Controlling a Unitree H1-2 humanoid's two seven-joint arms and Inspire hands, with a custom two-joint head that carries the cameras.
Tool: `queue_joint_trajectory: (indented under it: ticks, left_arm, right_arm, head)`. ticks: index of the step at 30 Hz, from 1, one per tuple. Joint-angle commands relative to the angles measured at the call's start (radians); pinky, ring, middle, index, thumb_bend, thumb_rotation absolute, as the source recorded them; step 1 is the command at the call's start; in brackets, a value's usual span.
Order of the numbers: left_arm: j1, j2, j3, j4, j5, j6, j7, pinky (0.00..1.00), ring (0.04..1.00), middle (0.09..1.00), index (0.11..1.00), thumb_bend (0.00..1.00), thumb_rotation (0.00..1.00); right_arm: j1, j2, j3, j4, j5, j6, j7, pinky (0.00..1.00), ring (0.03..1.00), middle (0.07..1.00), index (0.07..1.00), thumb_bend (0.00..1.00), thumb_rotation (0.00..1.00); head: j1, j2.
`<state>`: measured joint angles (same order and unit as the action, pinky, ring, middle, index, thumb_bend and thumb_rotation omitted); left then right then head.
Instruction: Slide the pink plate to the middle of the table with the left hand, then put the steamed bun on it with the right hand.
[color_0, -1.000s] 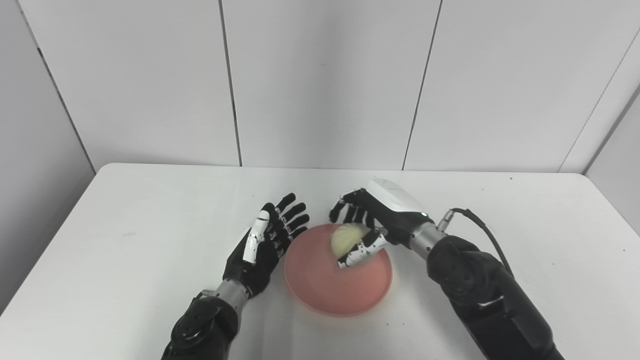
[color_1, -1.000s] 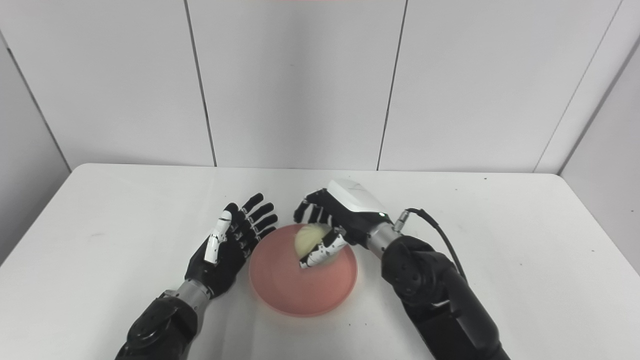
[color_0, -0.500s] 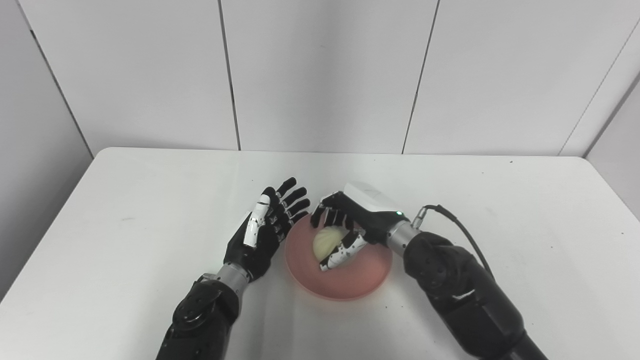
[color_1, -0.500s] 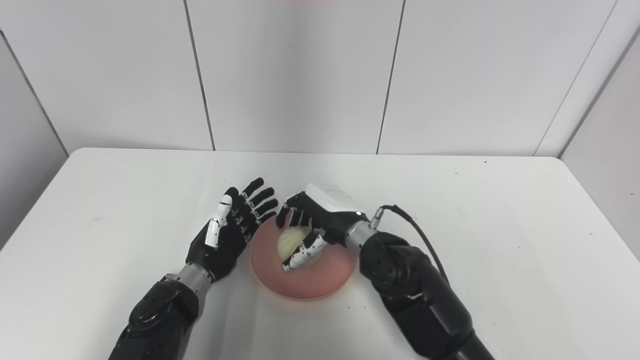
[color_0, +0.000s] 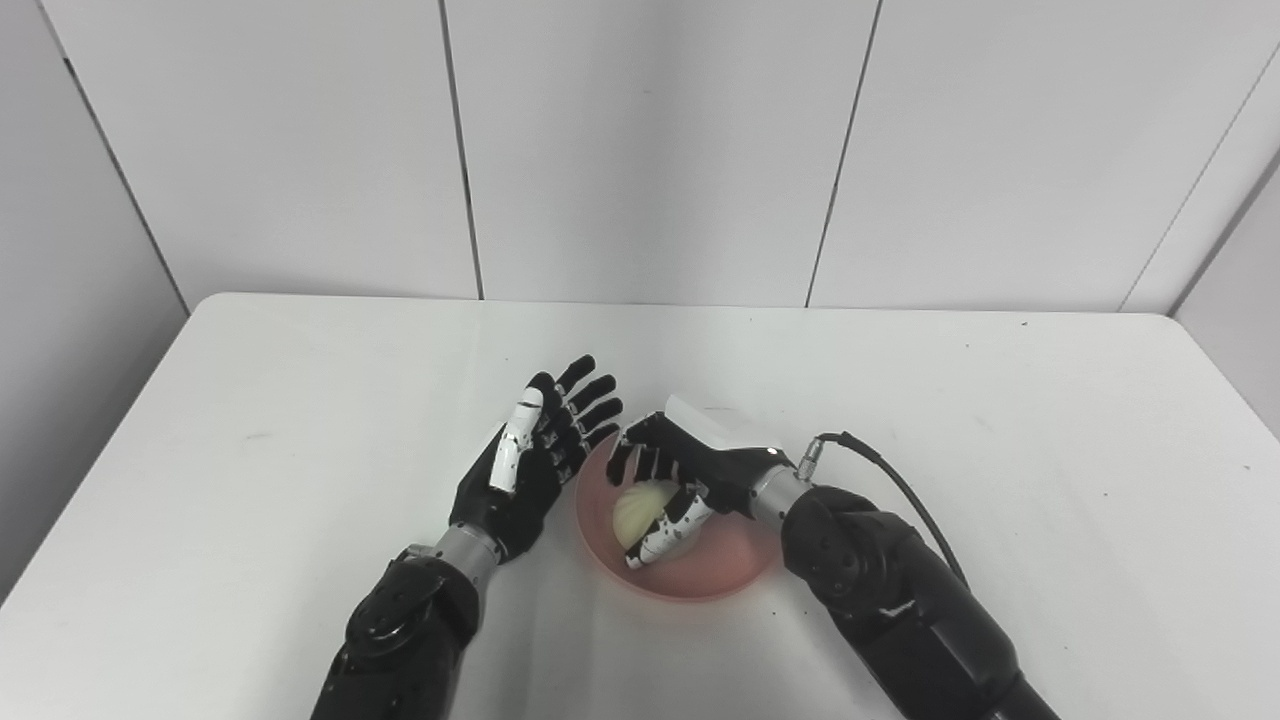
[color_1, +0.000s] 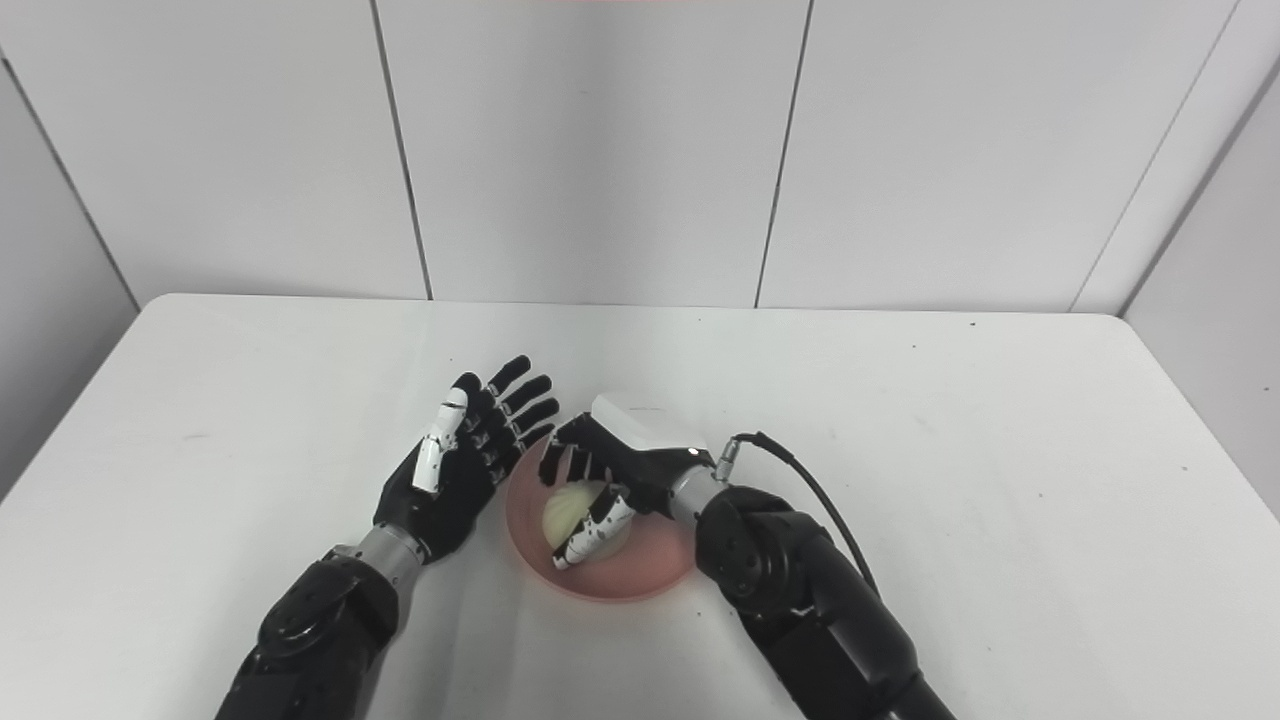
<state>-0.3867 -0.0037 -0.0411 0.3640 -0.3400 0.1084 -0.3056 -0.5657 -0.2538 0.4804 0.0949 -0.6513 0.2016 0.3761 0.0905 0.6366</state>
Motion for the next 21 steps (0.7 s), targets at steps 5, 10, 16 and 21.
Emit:
queue_joint_trajectory:
  ticks: [5, 10, 16, 21]
  left_arm:
    - [0.067, 0.009, -0.013, 0.057, 0.039, 0.134, 0.039, 0.91, 0.909, 0.922, 0.929, 0.44, 1.00]
    - [0.067, 0.008, -0.011, 0.053, 0.037, 0.141, 0.043, 0.90, 0.905, 0.915, 0.924, 0.44, 1.00]
    - [0.070, 0.003, 0.000, 0.053, 0.021, 0.137, 0.038, 0.89, 0.895, 0.899, 0.893, 0.43, 1.00]
    - [0.071, 0.002, -0.002, 0.044, 0.028, 0.146, 0.044, 0.89, 0.884, 0.893, 0.889, 0.42, 1.00]
  right_arm:
    - [-0.011, -0.004, 0.022, -0.008, -0.061, -0.010, -0.013, 0.30, 0.383, 0.476, 0.495, 0.52, 0.00]
    - [-0.013, -0.007, 0.028, -0.041, -0.108, 0.005, -0.009, 0.41, 0.498, 0.559, 0.494, 0.52, 0.08]
    - [-0.018, -0.014, 0.029, -0.118, -0.166, 0.066, 0.072, 0.48, 0.651, 0.763, 0.799, 0.74, 0.54]
    - [-0.014, -0.012, 0.017, -0.168, -0.185, 0.095, 0.116, 0.49, 0.738, 0.867, 0.913, 0.86, 0.84]
  head:
    - [0.001, -0.001]
    - [0.001, -0.001]
    - [0.000, -0.001]
    - [0.001, -0.002]
